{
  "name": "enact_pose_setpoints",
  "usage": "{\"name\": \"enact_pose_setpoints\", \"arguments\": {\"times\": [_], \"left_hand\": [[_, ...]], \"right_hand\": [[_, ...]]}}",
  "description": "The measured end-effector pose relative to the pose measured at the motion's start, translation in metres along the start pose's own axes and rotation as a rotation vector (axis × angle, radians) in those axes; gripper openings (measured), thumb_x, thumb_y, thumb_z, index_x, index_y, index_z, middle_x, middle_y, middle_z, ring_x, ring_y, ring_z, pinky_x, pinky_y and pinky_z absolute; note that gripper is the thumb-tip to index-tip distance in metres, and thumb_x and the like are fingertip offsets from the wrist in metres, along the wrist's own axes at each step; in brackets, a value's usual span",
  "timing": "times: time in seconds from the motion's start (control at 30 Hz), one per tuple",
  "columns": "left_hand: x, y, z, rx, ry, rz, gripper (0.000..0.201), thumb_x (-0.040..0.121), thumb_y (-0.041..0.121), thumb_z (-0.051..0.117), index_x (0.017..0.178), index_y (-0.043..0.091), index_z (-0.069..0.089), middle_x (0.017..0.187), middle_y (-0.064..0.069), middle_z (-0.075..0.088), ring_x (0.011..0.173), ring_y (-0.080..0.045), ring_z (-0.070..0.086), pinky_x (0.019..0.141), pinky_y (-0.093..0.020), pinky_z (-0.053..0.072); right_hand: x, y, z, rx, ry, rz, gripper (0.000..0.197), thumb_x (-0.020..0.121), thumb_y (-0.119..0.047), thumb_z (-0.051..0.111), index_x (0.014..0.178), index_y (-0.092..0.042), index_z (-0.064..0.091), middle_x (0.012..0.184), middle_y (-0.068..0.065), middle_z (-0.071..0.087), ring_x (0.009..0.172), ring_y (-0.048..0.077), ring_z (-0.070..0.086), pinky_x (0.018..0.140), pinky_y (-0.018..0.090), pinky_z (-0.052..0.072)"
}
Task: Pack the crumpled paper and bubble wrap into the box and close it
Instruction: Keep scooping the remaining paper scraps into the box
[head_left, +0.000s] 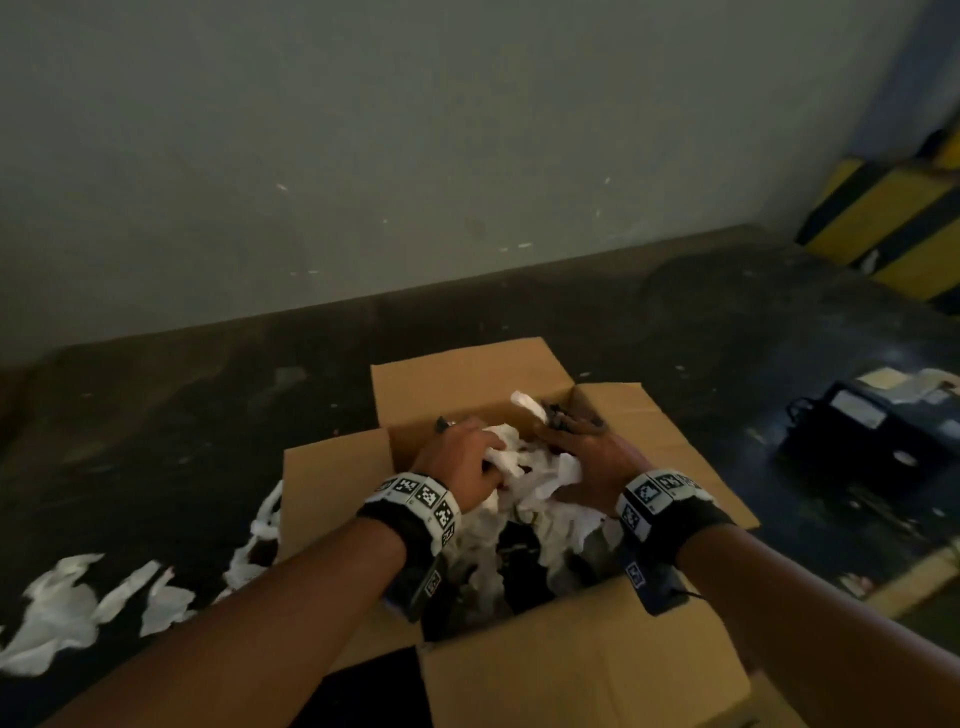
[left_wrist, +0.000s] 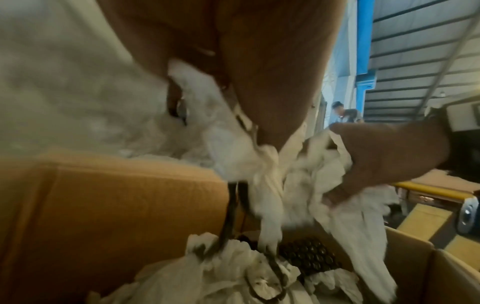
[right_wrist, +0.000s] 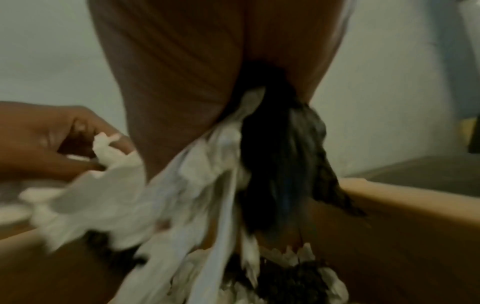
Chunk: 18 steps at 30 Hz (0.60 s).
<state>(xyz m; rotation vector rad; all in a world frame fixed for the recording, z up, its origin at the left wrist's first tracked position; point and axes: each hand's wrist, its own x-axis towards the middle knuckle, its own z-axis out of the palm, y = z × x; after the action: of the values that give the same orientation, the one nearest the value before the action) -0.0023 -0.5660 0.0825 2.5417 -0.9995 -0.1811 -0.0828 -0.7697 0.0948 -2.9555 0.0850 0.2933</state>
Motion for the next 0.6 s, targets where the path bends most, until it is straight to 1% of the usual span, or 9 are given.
{"name": "enact_pose_setpoints", "arguments": {"times": [0.03,0.1,0.17,0.23,0.3,0.37,0.5,0.53,0.6], "left_hand": [[0.008,0.000,0.007,0.007,-0.070,-0.047,0.045,0.084,0.037,0.073,0.128,0.026,0.068,0.146,-0.007,0.050,0.134,-0.028,0.049,0.108,-0.041,0.043],[0.022,-0.004,0.015,0.041,-0.239,-0.116,0.071,0.071,0.058,0.076,0.136,0.039,0.055,0.158,-0.007,0.030,0.146,-0.034,0.032,0.113,-0.055,0.036],[0.033,-0.009,0.021,0.083,-0.386,-0.169,0.101,0.059,0.074,0.075,0.147,0.052,0.030,0.164,0.001,0.008,0.152,-0.037,0.013,0.113,-0.070,0.026],[0.042,-0.013,0.024,0.117,-0.470,-0.210,0.127,0.049,0.082,0.077,0.152,0.057,0.007,0.166,0.007,-0.009,0.153,-0.038,-0.006,0.110,-0.079,0.017],[0.049,-0.015,0.029,0.137,-0.535,-0.232,0.150,0.031,0.090,0.077,0.150,0.059,-0.009,0.166,0.005,-0.020,0.152,-0.040,-0.017,0.111,-0.080,0.011],[0.056,-0.016,0.038,0.153,-0.592,-0.225,0.161,0.020,0.093,0.073,0.147,0.061,-0.021,0.166,-0.001,-0.024,0.150,-0.043,-0.021,0.114,-0.077,0.008],[0.060,-0.022,0.067,0.212,-0.647,-0.184,0.163,0.020,0.098,0.069,0.141,0.060,-0.034,0.167,-0.003,-0.023,0.153,-0.041,-0.013,0.117,-0.072,0.012],[0.059,-0.024,0.075,0.230,-0.663,-0.165,0.163,0.022,0.098,0.069,0.142,0.058,-0.033,0.168,-0.001,-0.021,0.154,-0.039,-0.010,0.117,-0.071,0.014],[0.057,-0.029,0.093,0.238,-0.689,-0.121,0.162,0.026,0.099,0.068,0.147,0.053,-0.029,0.168,0.003,-0.021,0.155,-0.035,-0.008,0.117,-0.070,0.016]], "right_hand": [[0.010,0.009,0.009,0.012,-0.067,-0.013,0.110,0.064,-0.071,0.074,0.152,-0.053,0.010,0.166,-0.003,0.009,0.151,0.028,0.015,0.117,0.052,0.028],[0.027,0.022,0.019,0.021,-0.153,-0.016,0.131,0.045,-0.088,0.070,0.144,-0.065,-0.013,0.167,-0.004,-0.005,0.152,0.033,0.002,0.116,0.062,0.022],[0.037,0.029,0.018,0.020,-0.241,-0.004,0.142,0.035,-0.088,0.074,0.139,-0.067,-0.021,0.166,-0.003,-0.012,0.150,0.039,-0.001,0.116,0.066,0.019],[0.044,0.032,0.012,0.015,-0.321,0.012,0.149,0.032,-0.084,0.079,0.140,-0.064,-0.022,0.165,-0.003,-0.016,0.150,0.042,0.000,0.116,0.065,0.019],[0.056,0.034,0.011,-0.001,-0.381,0.018,0.154,0.027,-0.084,0.080,0.139,-0.064,-0.023,0.165,-0.003,-0.019,0.149,0.043,0.000,0.114,0.068,0.021],[0.071,0.035,0.016,-0.047,-0.443,0.028,0.156,0.024,-0.086,0.078,0.138,-0.063,-0.026,0.164,0.000,-0.022,0.149,0.044,-0.001,0.113,0.070,0.020],[0.088,0.042,0.038,-0.162,-0.526,0.010,0.157,0.033,-0.081,0.083,0.141,-0.057,-0.029,0.162,-0.002,-0.027,0.151,0.037,-0.001,0.116,0.064,0.022],[0.089,0.043,0.045,-0.193,-0.540,-0.012,0.157,0.036,-0.079,0.084,0.143,-0.054,-0.028,0.163,-0.003,-0.023,0.152,0.036,0.001,0.116,0.062,0.023],[0.091,0.043,0.064,-0.201,-0.556,-0.041,0.157,0.027,-0.089,0.076,0.149,-0.053,-0.016,0.167,-0.003,-0.005,0.149,0.037,0.017,0.112,0.061,0.033]]}}
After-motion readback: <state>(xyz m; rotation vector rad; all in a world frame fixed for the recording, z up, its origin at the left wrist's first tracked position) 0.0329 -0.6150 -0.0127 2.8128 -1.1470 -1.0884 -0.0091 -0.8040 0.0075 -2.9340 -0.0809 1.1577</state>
